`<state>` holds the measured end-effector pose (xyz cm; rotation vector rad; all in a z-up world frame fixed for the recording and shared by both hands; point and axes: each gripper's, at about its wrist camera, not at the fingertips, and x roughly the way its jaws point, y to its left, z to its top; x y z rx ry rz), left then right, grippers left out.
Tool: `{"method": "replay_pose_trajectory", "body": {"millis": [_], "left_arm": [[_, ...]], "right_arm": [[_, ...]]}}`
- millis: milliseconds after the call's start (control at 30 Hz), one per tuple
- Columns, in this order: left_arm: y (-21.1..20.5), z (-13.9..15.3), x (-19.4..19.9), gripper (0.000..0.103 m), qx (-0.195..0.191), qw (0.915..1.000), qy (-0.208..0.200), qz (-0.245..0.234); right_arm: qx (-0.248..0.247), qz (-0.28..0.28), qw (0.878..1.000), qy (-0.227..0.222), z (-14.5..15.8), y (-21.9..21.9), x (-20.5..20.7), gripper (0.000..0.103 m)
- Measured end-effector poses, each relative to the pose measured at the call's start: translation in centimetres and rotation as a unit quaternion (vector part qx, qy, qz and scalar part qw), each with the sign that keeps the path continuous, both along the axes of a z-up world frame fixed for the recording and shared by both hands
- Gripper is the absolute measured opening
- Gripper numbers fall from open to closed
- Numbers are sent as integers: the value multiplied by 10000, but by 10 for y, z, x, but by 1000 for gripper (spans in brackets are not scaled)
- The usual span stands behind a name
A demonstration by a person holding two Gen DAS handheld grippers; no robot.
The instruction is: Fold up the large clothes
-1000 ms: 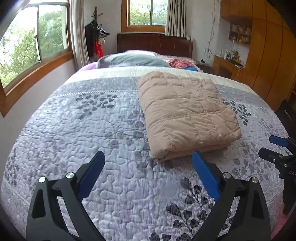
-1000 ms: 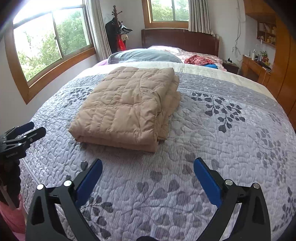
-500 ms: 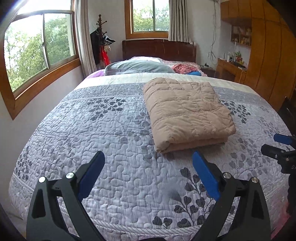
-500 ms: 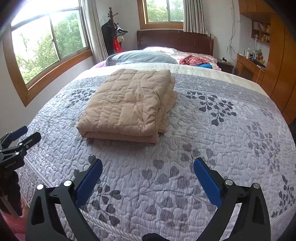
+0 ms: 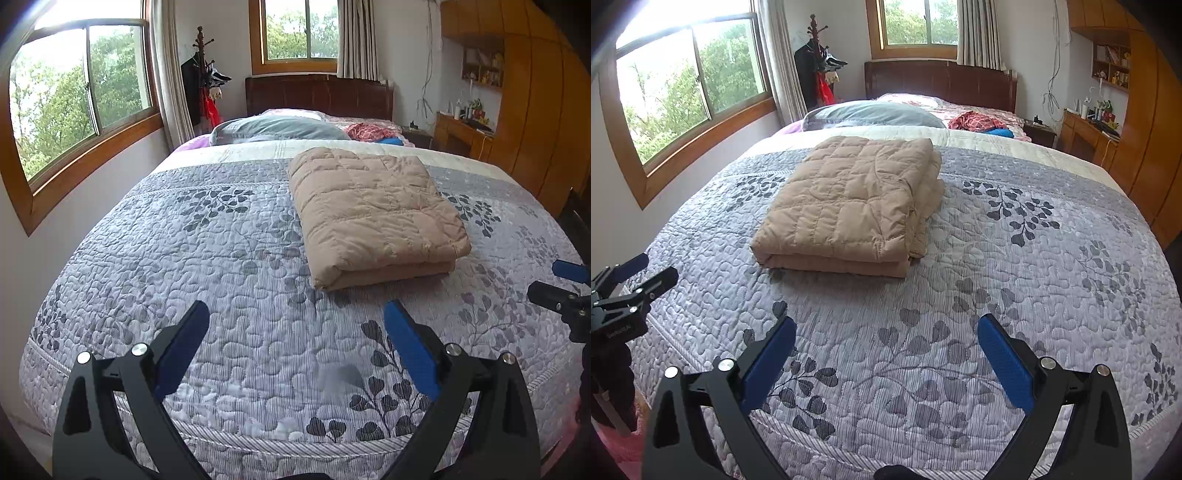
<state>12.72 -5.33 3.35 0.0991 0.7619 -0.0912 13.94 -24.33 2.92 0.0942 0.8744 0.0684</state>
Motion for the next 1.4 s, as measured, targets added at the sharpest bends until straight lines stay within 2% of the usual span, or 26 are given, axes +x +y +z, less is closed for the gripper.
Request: {"method": "replay_pose_trajectory", "body": {"millis": [1400], "left_arm": [[-5, 0, -2, 95, 21, 9999, 109, -93]], "right_arm": [[66, 5, 10000, 45, -3, 1, 1, 99]]}}
